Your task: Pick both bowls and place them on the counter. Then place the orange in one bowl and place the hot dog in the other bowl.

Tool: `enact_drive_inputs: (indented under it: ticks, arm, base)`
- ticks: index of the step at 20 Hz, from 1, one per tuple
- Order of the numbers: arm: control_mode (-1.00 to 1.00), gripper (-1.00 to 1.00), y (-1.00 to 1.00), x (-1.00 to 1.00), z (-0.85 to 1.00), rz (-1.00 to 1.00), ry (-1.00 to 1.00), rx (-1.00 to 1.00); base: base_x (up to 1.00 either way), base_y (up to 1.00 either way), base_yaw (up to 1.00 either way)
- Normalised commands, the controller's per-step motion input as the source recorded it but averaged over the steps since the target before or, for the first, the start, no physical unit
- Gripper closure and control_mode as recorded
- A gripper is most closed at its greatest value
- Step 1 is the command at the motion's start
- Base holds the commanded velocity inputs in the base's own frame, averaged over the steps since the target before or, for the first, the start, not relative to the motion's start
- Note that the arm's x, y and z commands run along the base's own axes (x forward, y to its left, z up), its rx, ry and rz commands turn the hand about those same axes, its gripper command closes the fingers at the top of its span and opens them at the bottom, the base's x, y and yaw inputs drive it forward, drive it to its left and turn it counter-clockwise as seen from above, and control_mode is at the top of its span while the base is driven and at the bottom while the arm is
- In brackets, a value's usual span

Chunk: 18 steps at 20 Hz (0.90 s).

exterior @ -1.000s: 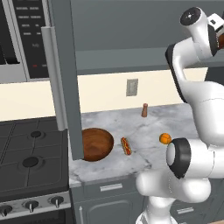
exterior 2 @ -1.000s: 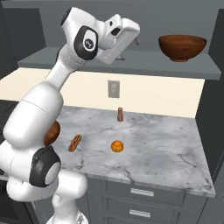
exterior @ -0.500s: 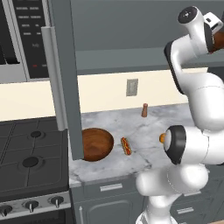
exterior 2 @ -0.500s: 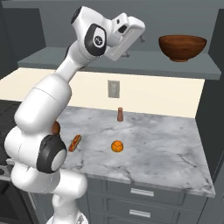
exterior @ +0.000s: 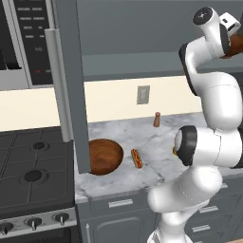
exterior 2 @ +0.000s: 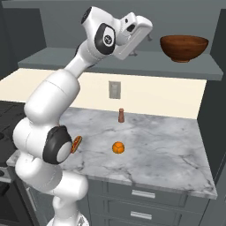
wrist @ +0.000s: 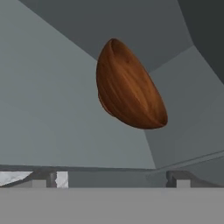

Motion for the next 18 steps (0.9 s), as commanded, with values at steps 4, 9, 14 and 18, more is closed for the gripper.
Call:
enact_drive_inputs:
  ticks: [4, 9, 14, 18]
  arm:
    - [-1.0, -1.0, -0.2, 0.27, 0.0, 0.0, 0.01, 0.0]
    - [-1.0, -1.0, -0.18, 0.29, 0.0, 0.0, 0.02, 0.0]
    - [-1.0, -1.0, -0.19, 0.3, 0.0, 0.04, 0.05, 0.0]
    - [-1.0, -1.0, -0.18, 0.28, 0.0, 0.03, 0.05, 0.0]
  base:
    - [0.0, 0.0, 0.0]
    - [0.0, 0.0, 0.0]
    - [0.0, 0.0, 0.0]
    - [0.0, 0.0, 0.0]
